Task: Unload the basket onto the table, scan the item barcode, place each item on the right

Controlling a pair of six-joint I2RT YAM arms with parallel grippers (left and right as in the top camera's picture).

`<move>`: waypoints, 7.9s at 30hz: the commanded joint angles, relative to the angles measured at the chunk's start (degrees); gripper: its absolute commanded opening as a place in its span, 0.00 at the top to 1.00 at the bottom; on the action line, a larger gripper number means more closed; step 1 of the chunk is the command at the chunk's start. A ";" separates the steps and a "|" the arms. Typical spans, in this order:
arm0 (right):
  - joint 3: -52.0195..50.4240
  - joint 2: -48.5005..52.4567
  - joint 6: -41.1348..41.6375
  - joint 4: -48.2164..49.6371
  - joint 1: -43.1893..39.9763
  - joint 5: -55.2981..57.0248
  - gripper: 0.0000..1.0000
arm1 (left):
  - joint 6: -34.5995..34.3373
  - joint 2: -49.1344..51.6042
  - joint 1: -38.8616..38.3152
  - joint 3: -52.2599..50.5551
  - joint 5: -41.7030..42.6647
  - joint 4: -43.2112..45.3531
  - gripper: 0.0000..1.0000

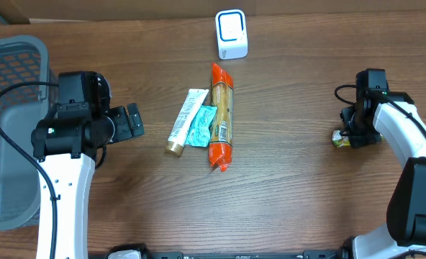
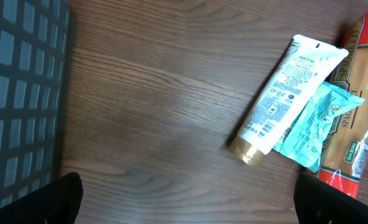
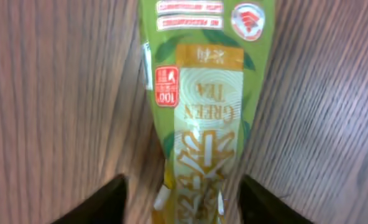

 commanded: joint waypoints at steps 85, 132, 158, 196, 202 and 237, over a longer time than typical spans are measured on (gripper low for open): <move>21.00 13.09 -18.18 5.73 19.98 -26.73 0.00 | 1.09 -0.39 0.37 -0.20 0.26 0.00 0.01; 30.08 20.11 -64.67 -15.74 14.10 -33.11 0.21 | 1.09 -0.39 0.37 -0.20 0.26 0.00 0.01; 15.72 23.12 -47.01 4.46 22.77 -44.09 0.65 | 1.09 -0.39 0.37 -0.20 0.26 0.00 0.00; 15.96 -5.31 -75.14 -3.58 29.57 -46.84 0.96 | 1.09 -0.39 0.37 -0.20 0.26 0.00 0.01; 15.96 -6.58 -75.12 -3.63 29.55 -46.82 0.96 | 1.09 -0.39 0.37 -0.20 0.26 0.00 0.01; 15.87 7.93 -59.39 -6.43 36.35 22.05 0.96 | 1.11 -0.39 0.37 -0.20 0.26 0.00 0.01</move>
